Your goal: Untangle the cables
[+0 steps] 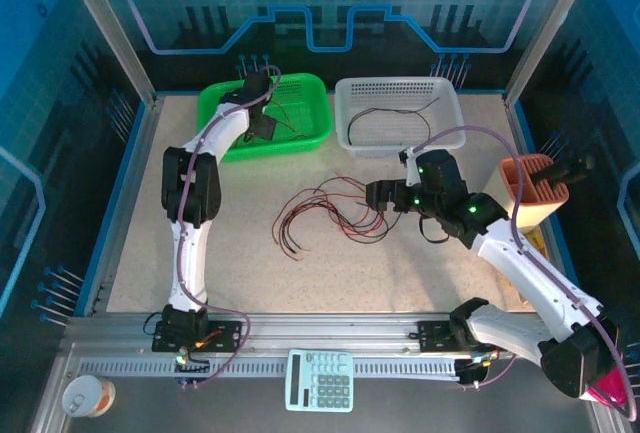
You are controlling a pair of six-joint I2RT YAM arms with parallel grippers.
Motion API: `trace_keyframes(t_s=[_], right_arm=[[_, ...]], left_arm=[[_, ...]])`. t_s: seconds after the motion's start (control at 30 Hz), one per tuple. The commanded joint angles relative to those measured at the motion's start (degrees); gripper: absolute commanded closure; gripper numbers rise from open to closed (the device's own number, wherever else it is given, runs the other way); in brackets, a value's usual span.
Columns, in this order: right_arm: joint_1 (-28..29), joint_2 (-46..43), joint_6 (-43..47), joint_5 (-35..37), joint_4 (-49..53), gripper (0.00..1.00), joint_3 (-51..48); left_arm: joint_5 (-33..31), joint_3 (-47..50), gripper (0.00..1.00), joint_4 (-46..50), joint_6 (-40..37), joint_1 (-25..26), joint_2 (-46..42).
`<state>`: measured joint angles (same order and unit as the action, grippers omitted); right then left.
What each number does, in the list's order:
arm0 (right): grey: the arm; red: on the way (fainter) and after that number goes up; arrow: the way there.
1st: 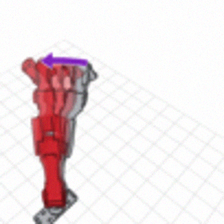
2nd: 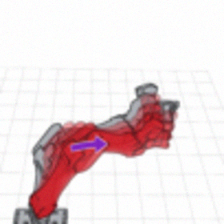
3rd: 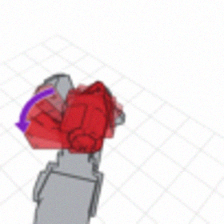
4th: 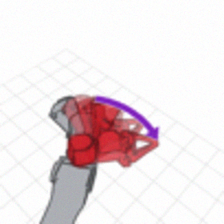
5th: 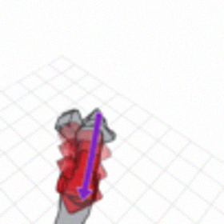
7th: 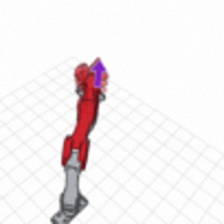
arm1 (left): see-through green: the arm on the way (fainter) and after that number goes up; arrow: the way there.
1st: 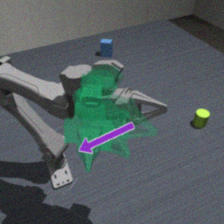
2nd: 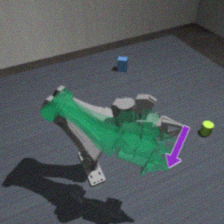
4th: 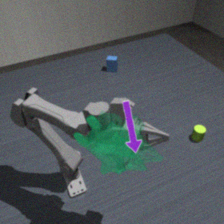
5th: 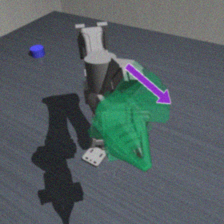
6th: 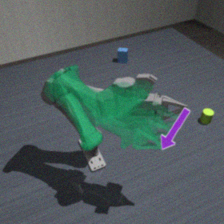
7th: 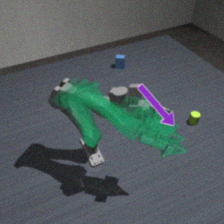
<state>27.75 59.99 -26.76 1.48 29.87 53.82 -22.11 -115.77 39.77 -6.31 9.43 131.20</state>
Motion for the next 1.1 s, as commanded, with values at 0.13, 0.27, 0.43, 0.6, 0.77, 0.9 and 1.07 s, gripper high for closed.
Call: trace_keyframes(t_s=[0.13, 0.27, 0.43, 0.6, 0.77, 0.9, 1.07], right_arm=[[-2.3, 0.1, -3.8, 4.4, 5.2, 0.0, -0.4], [-4.7, 1.1, -6.7, 7.0, 5.7, 0.0, -2.7], [-9.7, 5.1, -10.9, 5.9, 2.4, 0.09, -6.1], [-12.5, 13.7, -12.7, 6.0, 3.5, 0.28, -3.7], [-12.5, 21.3, -15.3, 8.9, 4.5, 0.4, -0.2], [-12.2, 26.2, -17.0, 9.8, 3.5, 0.42, 1.4], [-11.3, 32.1, -17.1, 12.2, 4.7, 0.49, 5.0]], left_arm=[[14.7, -5.0, 0.09, 4.1, 9.3, -1.0, -8.6], [22.7, -1.7, 0.09, 3.1, 15.3, -1.2, -14.6], [33.5, 18.1, 0.08, -8.7, 25.7, -0.5, -29.1], [35.1, 34.3, 0.08, -16.0, 30.4, 3.7, -41.4], [33.2, 46.4, 0.07, -22.3, 34.2, 9.7, -49.6], [30.7, 51.5, 0.07, -24.7, 35.4, 13.6, -52.5], [30.6, 53.8, 0.06, -26.4, 36.7, 15.2, -53.7]])
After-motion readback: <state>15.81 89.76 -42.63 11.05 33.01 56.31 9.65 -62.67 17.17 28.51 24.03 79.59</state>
